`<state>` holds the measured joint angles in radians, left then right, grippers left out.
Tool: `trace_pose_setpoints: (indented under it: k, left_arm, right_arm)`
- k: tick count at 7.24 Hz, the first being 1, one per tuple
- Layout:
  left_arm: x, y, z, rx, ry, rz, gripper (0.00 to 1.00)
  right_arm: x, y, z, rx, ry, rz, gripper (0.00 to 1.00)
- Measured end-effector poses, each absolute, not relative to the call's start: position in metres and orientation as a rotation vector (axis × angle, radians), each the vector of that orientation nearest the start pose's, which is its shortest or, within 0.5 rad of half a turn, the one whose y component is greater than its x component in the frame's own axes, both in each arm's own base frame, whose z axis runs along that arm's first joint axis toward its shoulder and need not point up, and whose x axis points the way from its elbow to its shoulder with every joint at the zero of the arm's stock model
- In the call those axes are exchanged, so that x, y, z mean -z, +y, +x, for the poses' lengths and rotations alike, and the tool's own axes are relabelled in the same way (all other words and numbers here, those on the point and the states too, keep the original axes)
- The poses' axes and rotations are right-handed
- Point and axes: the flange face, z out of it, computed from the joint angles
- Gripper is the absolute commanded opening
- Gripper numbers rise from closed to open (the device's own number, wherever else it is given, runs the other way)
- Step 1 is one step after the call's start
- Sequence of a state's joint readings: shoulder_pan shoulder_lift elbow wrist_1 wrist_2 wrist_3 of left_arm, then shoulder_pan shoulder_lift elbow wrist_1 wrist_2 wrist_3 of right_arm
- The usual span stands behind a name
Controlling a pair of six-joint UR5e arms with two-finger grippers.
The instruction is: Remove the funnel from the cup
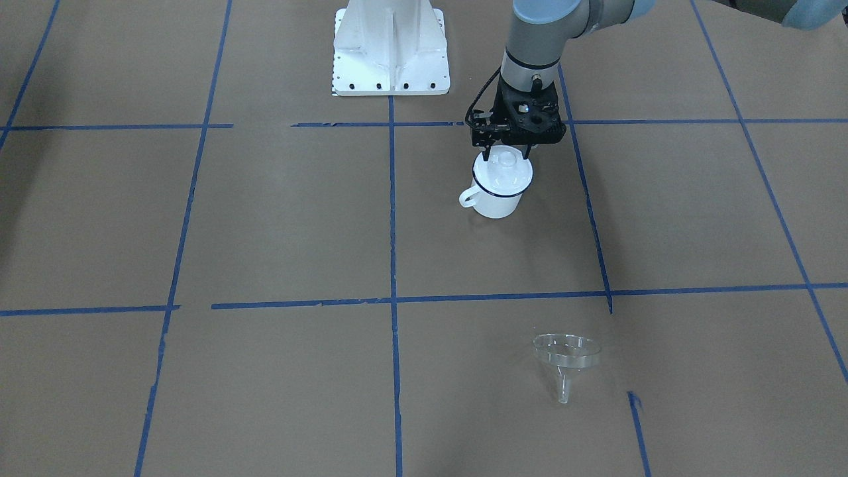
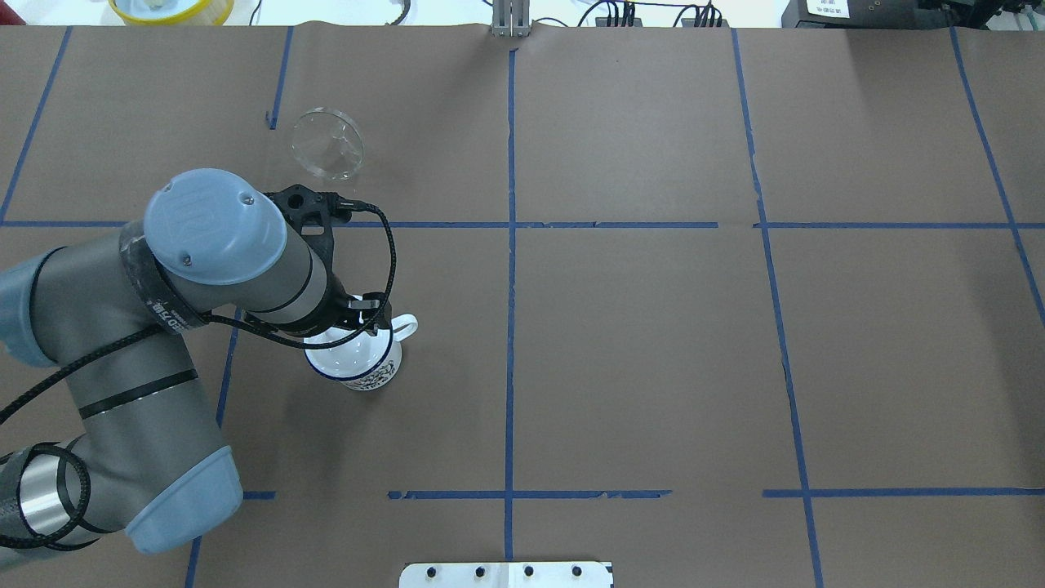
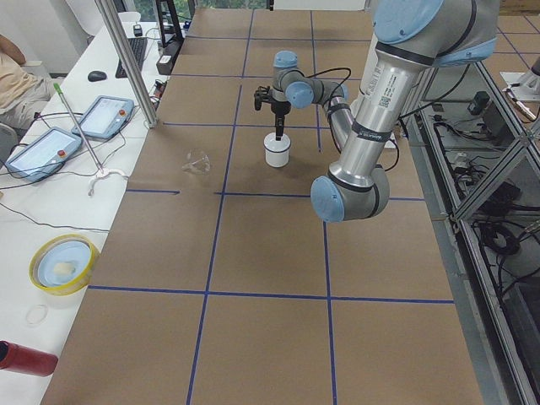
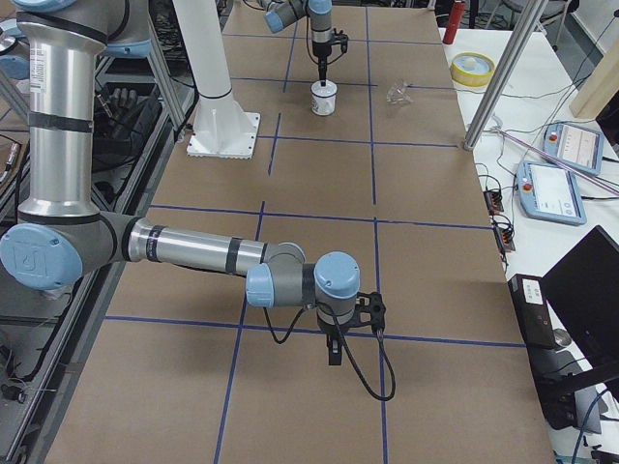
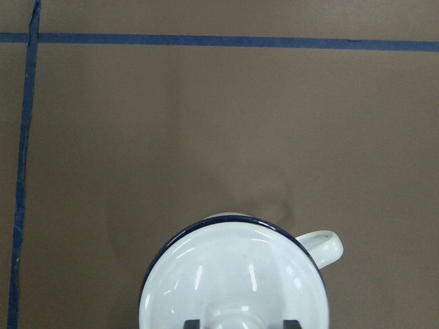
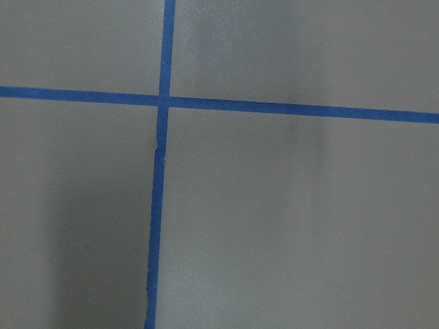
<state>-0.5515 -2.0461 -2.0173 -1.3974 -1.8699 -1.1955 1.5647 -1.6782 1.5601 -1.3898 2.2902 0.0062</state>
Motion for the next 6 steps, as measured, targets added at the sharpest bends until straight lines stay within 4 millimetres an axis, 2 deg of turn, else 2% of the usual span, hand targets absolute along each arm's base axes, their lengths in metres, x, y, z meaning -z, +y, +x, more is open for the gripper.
trace_pose_setpoints:
  k: [2, 3, 4, 5, 6]
  left_arm:
    - [-0.217, -0.382, 0.414, 0.038, 0.824, 0.106, 1.00]
    - [-0.209, -0.383, 0.393, 0.026, 0.852, 0.132, 1.00]
    - [-0.214, -0.397, 0.361, 0.010, 0.875, 0.153, 1.00]
    - [-0.232, -0.418, 0.319, -0.024, 0.894, 0.181, 1.00]
    - [-0.265, -0.441, 0.265, -0.065, 0.899, 0.219, 1.00]
  right_arm:
    - [-0.700, -0.449, 0.065, 0.023, -0.720, 0.056, 1.00]
    - [-0.700, -0.449, 0.065, 0.023, -0.720, 0.056, 1.00]
    - [-0.700, -0.449, 0.065, 0.022, -0.720, 0.056, 1.00]
    - [-0.700, -0.449, 0.065, 0.022, -0.720, 0.055, 1.00]
    - [-0.700, -0.449, 0.065, 0.022, -0.720, 0.055, 1.00]
